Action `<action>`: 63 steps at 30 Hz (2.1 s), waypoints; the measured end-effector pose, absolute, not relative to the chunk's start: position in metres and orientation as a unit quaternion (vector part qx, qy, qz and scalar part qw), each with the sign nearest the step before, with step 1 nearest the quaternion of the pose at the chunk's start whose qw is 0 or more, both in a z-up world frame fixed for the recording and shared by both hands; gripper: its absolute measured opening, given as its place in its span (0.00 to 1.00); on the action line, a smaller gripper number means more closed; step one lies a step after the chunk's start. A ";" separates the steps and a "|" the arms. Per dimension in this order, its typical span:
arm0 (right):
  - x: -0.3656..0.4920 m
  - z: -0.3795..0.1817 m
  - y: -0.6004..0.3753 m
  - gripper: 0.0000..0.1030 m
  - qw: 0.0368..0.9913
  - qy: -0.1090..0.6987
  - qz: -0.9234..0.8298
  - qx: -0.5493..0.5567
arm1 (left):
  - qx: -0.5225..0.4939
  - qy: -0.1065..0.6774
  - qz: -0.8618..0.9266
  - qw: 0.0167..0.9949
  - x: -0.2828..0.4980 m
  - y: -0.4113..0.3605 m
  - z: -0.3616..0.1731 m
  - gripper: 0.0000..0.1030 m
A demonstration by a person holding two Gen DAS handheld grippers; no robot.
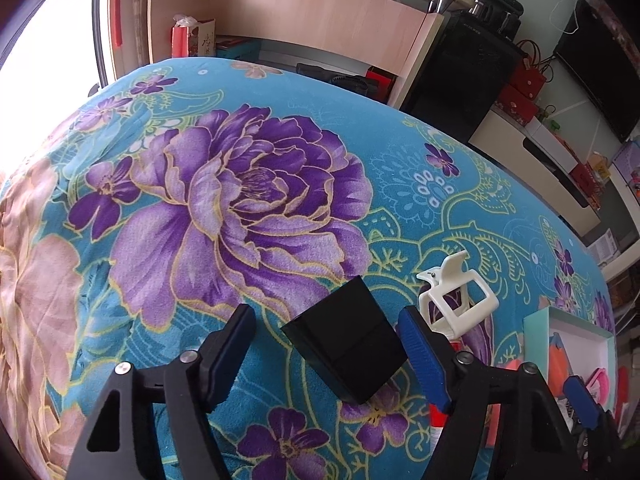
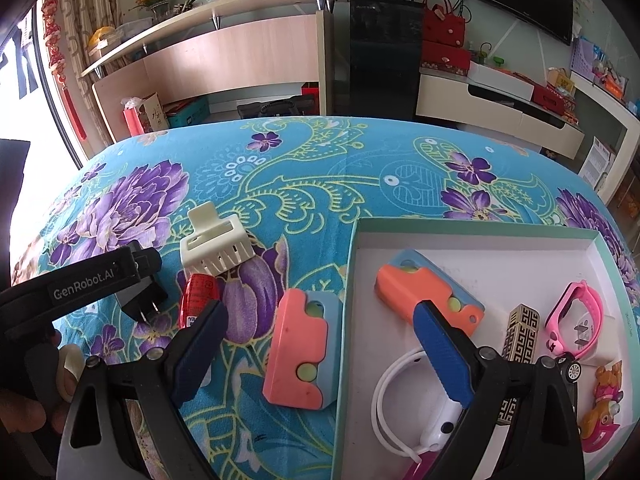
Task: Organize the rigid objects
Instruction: 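Move the left gripper to the black square adapter while right approaches the pink-and-blue toy, then grasp the black adapter with left while right grasps the pink-and-blue toy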
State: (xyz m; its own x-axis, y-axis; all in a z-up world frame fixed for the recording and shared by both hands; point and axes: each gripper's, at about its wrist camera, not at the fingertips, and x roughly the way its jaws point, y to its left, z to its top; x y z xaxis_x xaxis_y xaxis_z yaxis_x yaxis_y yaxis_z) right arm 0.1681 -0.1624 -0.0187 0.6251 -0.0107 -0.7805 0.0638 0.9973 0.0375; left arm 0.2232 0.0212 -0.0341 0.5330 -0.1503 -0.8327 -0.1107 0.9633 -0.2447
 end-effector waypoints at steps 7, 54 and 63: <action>0.167 -0.017 -0.169 0.91 0.902 0.430 -0.018 0.041 | -0.126 0.486 -0.023 0.864 0.218 0.018 -0.033 0.62; 0.166 -0.027 -0.134 0.53 0.887 0.460 0.022 0.009 | -0.121 0.507 -0.018 0.853 0.193 0.032 -0.030 0.61; 0.164 -0.025 -0.136 0.49 0.884 0.463 0.050 0.043 | -0.118 0.509 -0.016 0.852 0.196 0.031 -0.034 0.61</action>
State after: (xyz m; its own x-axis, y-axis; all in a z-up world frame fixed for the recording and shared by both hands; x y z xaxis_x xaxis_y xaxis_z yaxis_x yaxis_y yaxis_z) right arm 0.1643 -0.1358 -0.0250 0.5671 0.1282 -0.8136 -0.0492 0.9913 0.1220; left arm 0.1961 0.0311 -0.0339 0.4806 -0.1480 -0.8644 -0.0922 0.9717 -0.2176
